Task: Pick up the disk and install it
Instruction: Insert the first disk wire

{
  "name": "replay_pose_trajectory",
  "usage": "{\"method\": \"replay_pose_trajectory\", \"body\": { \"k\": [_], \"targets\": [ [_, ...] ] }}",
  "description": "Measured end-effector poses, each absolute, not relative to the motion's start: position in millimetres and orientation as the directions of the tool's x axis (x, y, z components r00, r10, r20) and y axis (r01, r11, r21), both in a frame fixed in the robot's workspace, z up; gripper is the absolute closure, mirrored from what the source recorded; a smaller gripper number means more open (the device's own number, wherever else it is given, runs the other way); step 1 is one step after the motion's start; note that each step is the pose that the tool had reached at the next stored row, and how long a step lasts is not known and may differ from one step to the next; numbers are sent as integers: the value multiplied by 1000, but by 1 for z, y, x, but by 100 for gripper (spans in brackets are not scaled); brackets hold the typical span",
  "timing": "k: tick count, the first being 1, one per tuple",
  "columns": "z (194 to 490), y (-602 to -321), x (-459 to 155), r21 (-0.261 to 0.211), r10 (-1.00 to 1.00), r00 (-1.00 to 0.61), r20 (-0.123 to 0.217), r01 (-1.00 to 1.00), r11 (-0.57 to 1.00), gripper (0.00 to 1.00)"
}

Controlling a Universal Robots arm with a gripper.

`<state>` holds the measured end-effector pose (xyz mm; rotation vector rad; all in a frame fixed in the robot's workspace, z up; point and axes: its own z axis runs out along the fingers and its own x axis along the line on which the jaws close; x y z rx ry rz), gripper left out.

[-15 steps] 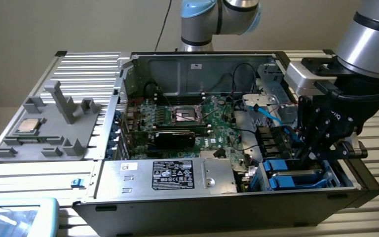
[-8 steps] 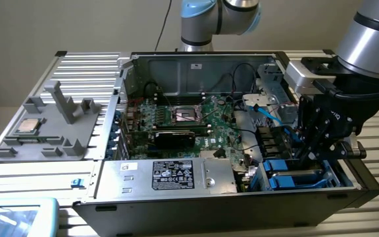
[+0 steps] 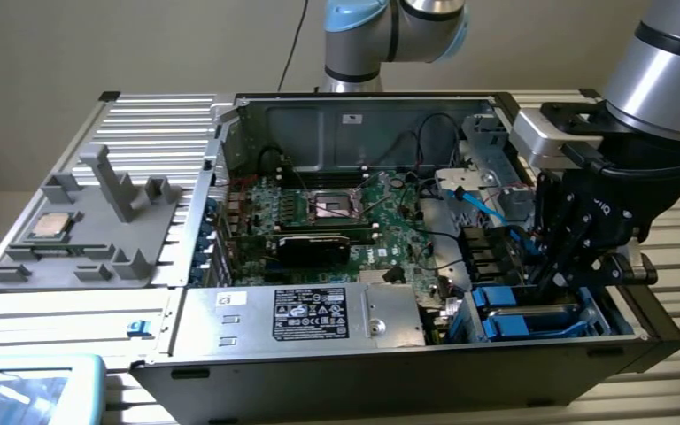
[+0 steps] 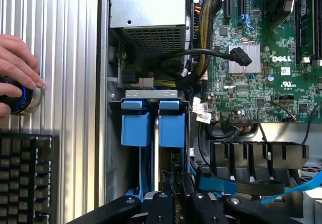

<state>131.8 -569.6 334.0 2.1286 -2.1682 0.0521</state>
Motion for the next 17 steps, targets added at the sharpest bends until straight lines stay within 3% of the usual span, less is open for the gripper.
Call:
{"method": "replay_pose_trajectory", "body": {
  "k": [17],
  "targets": [
    [336,-570,132,47,-995,-17,97,-999,21,83]
  ]
}}
